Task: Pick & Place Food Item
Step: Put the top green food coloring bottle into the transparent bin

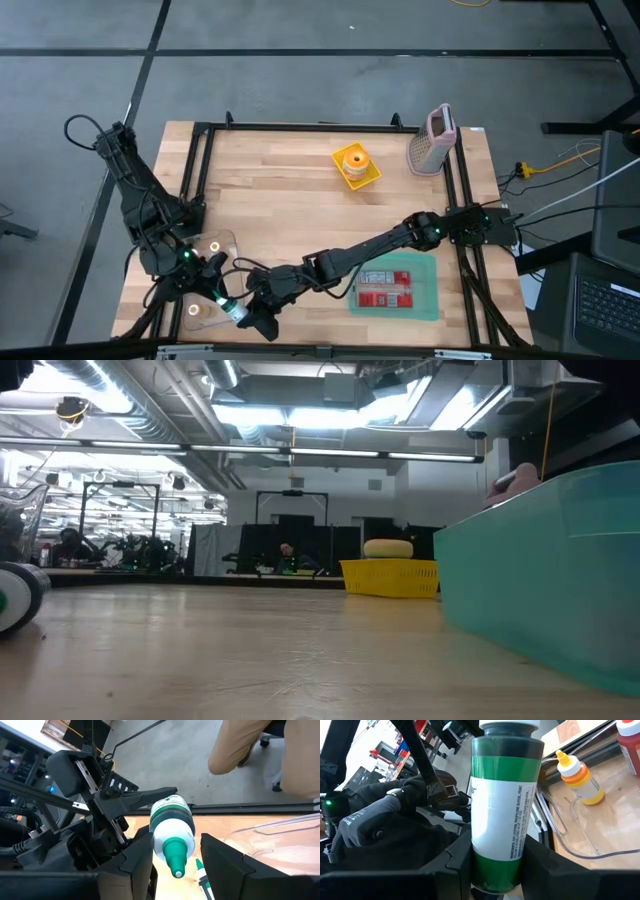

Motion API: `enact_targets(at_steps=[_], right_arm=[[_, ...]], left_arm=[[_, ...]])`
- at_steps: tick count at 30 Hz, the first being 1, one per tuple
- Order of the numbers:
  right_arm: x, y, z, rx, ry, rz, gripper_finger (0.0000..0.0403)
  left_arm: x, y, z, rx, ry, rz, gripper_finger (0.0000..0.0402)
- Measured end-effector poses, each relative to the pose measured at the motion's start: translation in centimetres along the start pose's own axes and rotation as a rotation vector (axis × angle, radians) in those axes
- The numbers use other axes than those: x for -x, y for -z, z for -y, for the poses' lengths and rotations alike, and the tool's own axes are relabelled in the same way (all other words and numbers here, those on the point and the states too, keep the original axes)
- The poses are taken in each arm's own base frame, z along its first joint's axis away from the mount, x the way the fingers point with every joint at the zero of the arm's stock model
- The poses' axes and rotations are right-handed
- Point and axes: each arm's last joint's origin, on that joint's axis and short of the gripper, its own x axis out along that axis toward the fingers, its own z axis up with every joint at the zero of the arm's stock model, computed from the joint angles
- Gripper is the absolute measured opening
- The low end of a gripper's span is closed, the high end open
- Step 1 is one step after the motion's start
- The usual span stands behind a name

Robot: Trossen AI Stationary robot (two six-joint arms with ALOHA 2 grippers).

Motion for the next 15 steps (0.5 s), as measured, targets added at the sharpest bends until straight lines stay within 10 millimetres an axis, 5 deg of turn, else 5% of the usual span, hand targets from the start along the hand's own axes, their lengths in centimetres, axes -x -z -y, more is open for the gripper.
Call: enact_targets(at_steps=[15], right_arm=[[0.06,-0.31,0.28,0.005,0.002,0.006,0.0117]], left_arm=[[-0.74,-0.15,-0.10,-0.002,0.000,0.005,0.0165]])
